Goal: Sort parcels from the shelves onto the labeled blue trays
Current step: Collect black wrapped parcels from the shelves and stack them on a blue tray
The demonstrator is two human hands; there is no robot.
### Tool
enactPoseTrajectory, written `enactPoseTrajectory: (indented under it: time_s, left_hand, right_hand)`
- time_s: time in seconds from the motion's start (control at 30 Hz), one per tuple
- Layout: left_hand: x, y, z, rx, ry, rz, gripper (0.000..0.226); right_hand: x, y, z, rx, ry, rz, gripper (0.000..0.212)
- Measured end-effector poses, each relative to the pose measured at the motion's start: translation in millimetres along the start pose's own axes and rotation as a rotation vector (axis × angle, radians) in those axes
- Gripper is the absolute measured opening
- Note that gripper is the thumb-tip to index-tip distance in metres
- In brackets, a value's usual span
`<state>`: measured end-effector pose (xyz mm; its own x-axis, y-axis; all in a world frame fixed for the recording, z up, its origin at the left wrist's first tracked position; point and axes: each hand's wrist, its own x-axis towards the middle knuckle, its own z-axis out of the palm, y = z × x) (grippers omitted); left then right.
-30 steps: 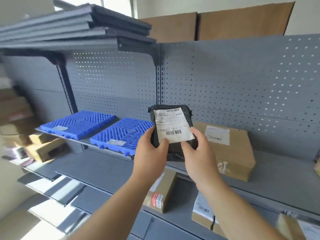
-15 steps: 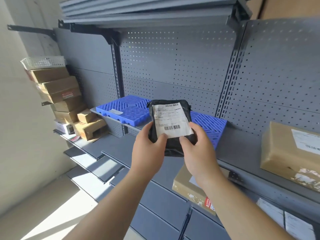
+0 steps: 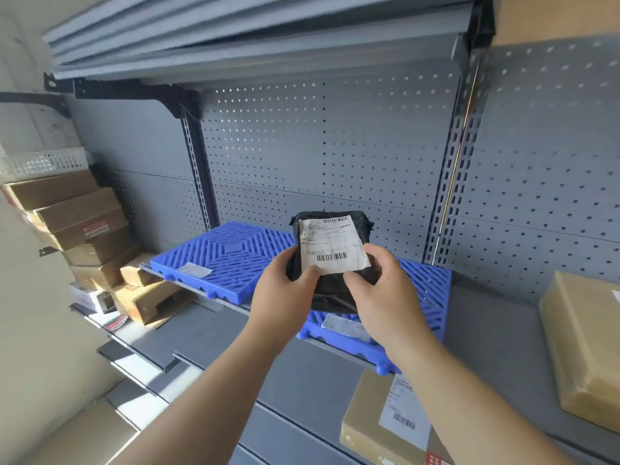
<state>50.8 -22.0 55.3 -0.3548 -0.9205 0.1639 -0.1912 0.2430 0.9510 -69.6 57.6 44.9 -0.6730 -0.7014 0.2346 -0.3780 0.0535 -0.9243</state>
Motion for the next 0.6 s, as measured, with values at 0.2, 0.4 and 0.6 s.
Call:
enactPoseTrajectory:
  time_s: [0.2, 0.4, 0.6]
  left_hand:
    - [53, -16, 21, 0.042, -0.142, 0.012, 0.028]
    - [104, -44, 27, 0.112, -0.334, 0.071, 0.023]
    - [138, -72, 16, 0.160, -0.480, 0.112, 0.024]
  right_hand:
    - [35, 15, 4, -0.113, 0.047, 0.068, 0.038]
    - [55, 31, 28, -0.214, 0.130, 0.206, 0.051]
    - [63, 37, 60, -0.241, 0.202, 0.291, 0.050]
